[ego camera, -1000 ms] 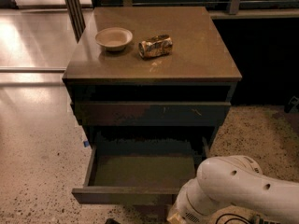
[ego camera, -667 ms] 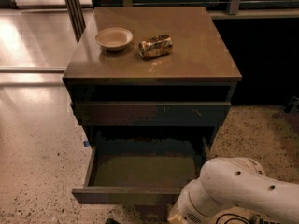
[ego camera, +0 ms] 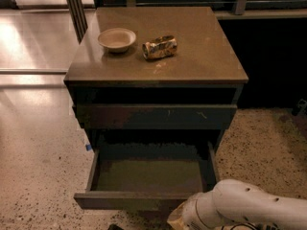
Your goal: Close middle drawer
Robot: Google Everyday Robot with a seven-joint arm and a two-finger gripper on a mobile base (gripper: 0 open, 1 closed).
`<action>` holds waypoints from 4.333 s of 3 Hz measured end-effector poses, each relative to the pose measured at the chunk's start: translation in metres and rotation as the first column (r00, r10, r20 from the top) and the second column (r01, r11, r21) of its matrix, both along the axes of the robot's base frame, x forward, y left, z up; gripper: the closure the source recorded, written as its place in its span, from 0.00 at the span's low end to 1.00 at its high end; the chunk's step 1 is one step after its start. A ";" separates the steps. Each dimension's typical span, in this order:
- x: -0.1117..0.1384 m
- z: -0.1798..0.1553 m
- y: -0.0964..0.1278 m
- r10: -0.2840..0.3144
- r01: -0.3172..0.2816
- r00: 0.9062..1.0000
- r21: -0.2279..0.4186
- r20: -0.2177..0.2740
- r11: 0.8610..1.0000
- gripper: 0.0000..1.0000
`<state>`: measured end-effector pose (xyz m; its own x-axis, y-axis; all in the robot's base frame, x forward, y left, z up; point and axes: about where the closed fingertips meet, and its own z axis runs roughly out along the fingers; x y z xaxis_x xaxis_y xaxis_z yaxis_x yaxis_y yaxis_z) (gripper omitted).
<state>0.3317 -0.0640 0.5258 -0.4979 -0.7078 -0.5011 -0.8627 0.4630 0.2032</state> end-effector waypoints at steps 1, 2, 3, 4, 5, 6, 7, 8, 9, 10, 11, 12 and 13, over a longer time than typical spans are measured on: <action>0.006 -0.007 0.003 -0.025 0.025 1.000 0.017 0.010 1.000 1.00; 0.006 -0.008 0.003 -0.025 0.025 1.000 0.016 0.011 1.000 1.00; 0.034 -0.060 0.033 -0.026 0.026 0.998 -0.003 0.061 1.000 1.00; 0.034 -0.060 0.033 -0.026 0.026 0.998 -0.003 0.061 1.000 1.00; 0.053 -0.101 0.055 -0.044 0.042 0.998 0.037 0.035 0.998 1.00; 0.053 -0.104 0.055 -0.046 0.044 0.998 0.033 0.034 0.998 1.00; 0.058 -0.110 0.055 -0.058 0.057 0.997 0.019 0.048 0.998 1.00; 0.064 -0.122 0.045 -0.108 0.110 0.992 -0.032 0.063 0.993 1.00; 0.076 -0.134 0.056 -0.125 0.135 0.985 -0.086 0.118 0.987 1.00; 0.096 -0.130 0.076 -0.138 0.154 0.974 -0.076 0.182 0.985 1.00; 0.095 -0.128 0.073 -0.154 0.168 0.973 -0.065 0.171 0.984 1.00; 0.091 -0.129 0.086 -0.176 0.179 0.976 -0.014 0.125 0.984 1.00; 0.103 -0.133 0.084 -0.254 0.243 0.964 0.122 0.084 0.962 1.00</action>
Offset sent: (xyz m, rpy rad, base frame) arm 0.0079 0.0039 -0.0103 0.0235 -0.0138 -0.0328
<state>0.4349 0.0198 0.3928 -0.5956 -0.5059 -0.6240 -0.7416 0.6448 0.1850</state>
